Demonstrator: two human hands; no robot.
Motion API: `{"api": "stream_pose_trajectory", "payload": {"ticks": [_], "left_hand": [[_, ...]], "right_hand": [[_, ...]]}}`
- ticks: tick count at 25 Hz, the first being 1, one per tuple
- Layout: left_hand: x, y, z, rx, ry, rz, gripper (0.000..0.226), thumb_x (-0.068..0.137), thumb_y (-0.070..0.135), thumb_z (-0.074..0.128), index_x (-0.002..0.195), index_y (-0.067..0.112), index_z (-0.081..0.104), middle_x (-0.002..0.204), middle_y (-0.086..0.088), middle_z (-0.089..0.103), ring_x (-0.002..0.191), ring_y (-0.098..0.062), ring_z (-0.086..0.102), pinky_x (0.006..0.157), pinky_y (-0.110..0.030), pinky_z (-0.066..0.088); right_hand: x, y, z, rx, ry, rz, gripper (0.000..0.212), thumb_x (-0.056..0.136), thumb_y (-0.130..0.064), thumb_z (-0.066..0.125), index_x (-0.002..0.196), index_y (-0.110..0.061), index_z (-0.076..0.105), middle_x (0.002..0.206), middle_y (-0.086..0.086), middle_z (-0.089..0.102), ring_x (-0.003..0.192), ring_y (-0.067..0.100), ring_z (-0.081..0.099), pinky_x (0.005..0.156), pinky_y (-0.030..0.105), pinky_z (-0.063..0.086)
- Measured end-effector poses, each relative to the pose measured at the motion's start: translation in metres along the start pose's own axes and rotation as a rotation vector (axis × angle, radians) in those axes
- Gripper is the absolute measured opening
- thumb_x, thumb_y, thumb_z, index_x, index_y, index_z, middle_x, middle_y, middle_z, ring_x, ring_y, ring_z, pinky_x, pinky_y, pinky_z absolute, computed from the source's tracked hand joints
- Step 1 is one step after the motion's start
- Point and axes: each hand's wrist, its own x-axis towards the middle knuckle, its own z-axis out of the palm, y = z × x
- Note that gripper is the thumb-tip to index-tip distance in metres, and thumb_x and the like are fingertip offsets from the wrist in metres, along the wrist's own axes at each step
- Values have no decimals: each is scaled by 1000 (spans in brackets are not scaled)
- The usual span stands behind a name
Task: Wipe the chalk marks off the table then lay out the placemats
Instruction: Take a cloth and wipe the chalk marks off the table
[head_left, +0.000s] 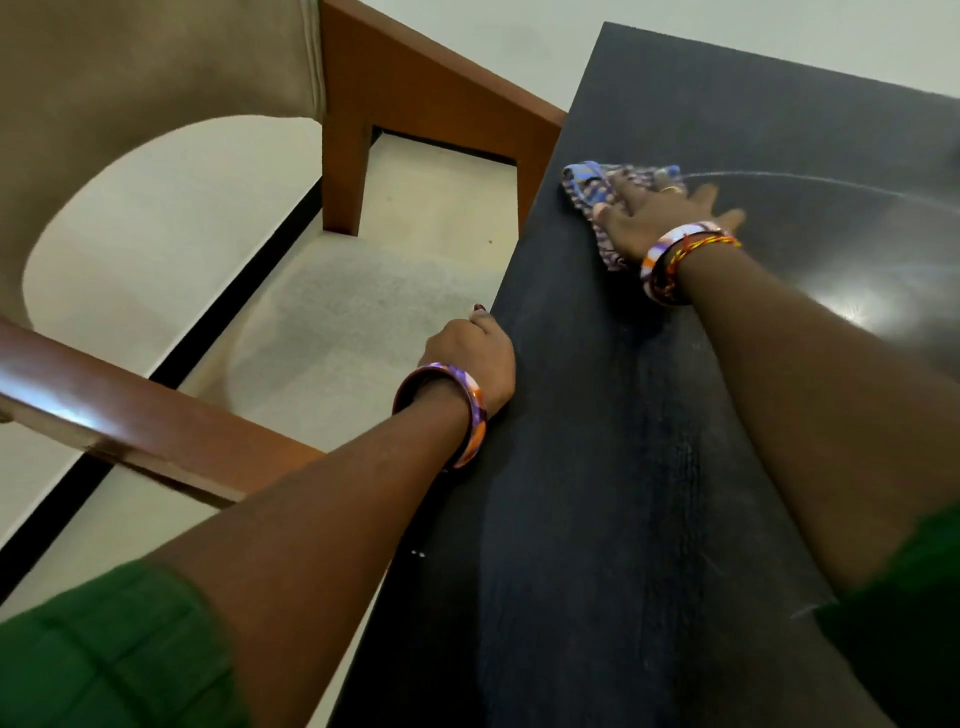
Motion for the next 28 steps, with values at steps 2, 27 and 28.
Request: {"api": "stream_pose_trajectory", "payload": {"ticks": [2,27,28], "left_hand": [[-7,2,-6,15,35,14,52,102,29,20,113,-6,58,105,-20,61,94,-30,58,81,-34,44],[-244,-166,-69,-127,296,-181,24,92,17,48,87,0,64,86,-12,58,74,-22,53,54,-25,34],[-257,-176,-69,-137,354,-216,25,90,16,50,87,-2,66,87,-14,60,78,-26,56,56,-25,35]], "right_hand": [[-20,-27,11,-53,16,-142,54,94,-60,21,146,-46,11,159,-1,6,142,41,6,107,65,7],[-324,-46,57,-12,-68,-716,48,96,-54,22,143,-51,13,159,-5,-1,143,36,5,109,59,10],[-340,-47,60,-9,-64,-765,48,96,-54,23,143,-51,14,159,-5,-1,143,36,5,108,59,10]]}}
